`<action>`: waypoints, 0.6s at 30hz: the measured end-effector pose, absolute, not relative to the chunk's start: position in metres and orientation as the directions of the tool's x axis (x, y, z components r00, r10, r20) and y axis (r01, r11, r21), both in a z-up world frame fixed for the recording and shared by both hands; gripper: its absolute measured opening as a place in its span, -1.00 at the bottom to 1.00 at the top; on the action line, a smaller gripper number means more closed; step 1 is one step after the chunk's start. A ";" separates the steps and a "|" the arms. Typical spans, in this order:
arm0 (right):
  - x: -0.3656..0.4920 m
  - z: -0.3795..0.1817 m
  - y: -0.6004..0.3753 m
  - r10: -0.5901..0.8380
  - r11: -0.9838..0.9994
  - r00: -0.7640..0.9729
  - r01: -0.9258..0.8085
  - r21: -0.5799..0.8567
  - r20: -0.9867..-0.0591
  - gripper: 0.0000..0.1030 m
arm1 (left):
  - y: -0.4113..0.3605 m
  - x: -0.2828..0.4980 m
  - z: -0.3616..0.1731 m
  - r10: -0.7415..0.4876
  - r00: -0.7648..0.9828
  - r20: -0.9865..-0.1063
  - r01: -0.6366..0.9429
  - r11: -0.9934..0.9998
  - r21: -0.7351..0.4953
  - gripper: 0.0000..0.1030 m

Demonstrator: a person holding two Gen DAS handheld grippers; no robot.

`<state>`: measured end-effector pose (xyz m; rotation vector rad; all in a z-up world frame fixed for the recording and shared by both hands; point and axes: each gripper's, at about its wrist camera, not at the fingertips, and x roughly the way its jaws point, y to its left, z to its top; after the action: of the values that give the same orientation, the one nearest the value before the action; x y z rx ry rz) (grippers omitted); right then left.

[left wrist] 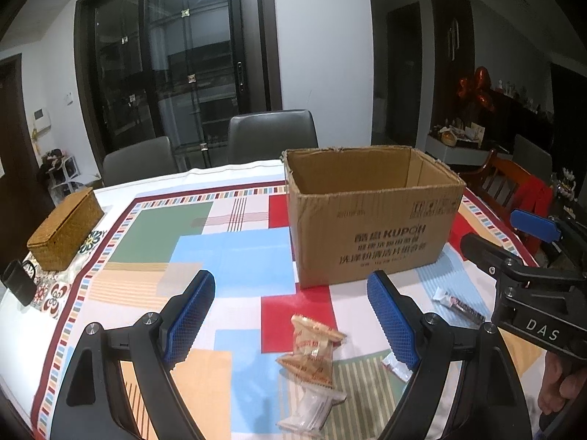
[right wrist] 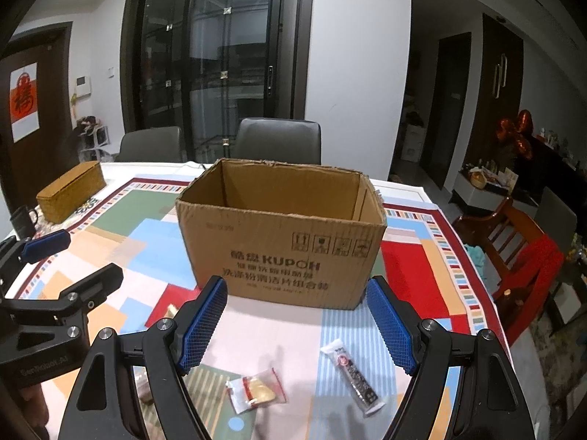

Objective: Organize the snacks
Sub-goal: 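Withdraw both open tools from the box back over the remaining snacks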

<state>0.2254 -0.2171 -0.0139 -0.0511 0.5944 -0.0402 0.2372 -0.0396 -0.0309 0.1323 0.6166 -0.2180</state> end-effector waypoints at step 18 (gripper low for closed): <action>0.212 -0.051 -0.202 -0.009 0.997 0.790 -0.041 -0.068 -0.613 0.53 | -0.034 0.214 -0.068 -0.141 0.761 -0.633 0.243 0.967 0.077 0.65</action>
<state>0.2117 -0.2023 -0.0507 -0.0795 0.6603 0.0171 0.2139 -0.0339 -0.0675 0.1581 0.6750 -0.2094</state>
